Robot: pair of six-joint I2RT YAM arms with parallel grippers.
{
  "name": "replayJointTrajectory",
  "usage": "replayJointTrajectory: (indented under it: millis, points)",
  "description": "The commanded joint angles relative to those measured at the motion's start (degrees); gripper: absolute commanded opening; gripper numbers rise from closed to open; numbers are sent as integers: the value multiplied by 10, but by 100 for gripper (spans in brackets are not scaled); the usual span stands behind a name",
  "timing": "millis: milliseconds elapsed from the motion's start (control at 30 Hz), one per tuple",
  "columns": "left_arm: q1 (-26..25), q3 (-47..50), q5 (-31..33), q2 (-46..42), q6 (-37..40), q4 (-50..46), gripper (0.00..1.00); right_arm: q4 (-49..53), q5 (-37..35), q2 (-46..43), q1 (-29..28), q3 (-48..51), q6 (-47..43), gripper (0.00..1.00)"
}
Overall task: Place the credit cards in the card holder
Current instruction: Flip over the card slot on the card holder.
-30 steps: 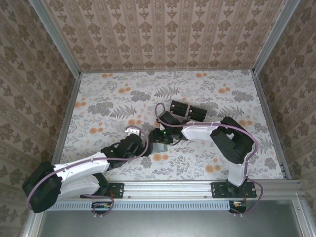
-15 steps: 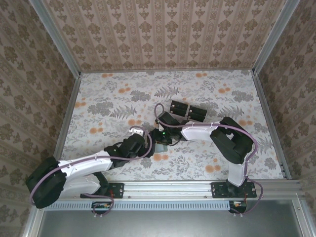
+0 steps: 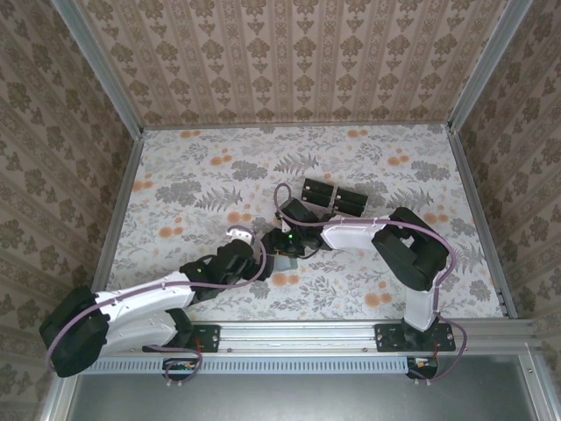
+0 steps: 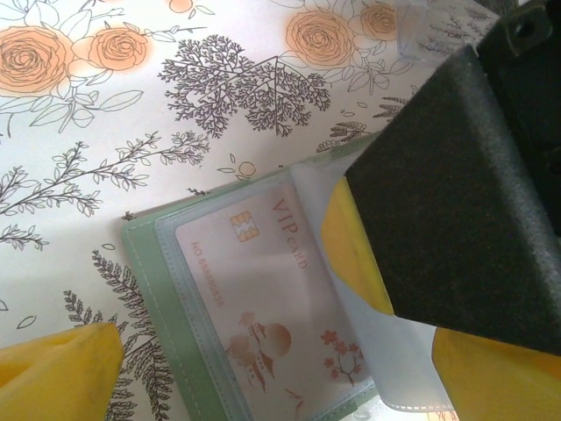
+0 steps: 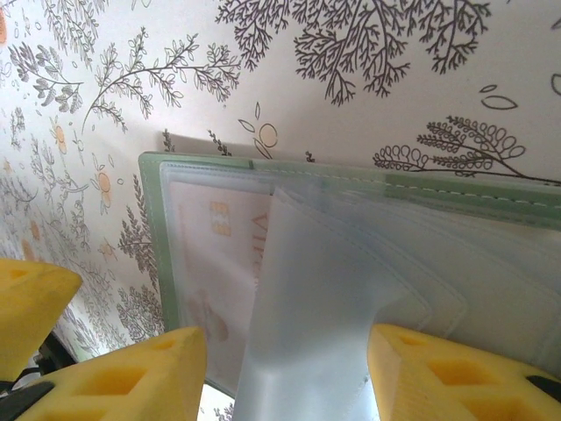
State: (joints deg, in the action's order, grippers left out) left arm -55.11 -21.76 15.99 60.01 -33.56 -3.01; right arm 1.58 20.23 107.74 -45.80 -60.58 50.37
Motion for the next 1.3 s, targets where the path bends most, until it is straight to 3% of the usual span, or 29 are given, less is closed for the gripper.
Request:
replayJointTrajectory:
  millis: [0, 733, 1033, 1267]
  points:
    - [-3, 6, -11, 7, 19, 21, 100, -6, 15, 12, -2, 2, 13, 53]
    - [-1, -4, 55, 95, -15, -13, 100, -10, 20, -2, 2, 7, 13, 53]
    - [-2, -2, 55, 100, -19, -8, 100, -22, -2, -68, 15, 45, 25, 54]
    - [-2, -2, 55, 96, -19, -8, 100, -97, 7, -81, 14, 97, 82, 55]
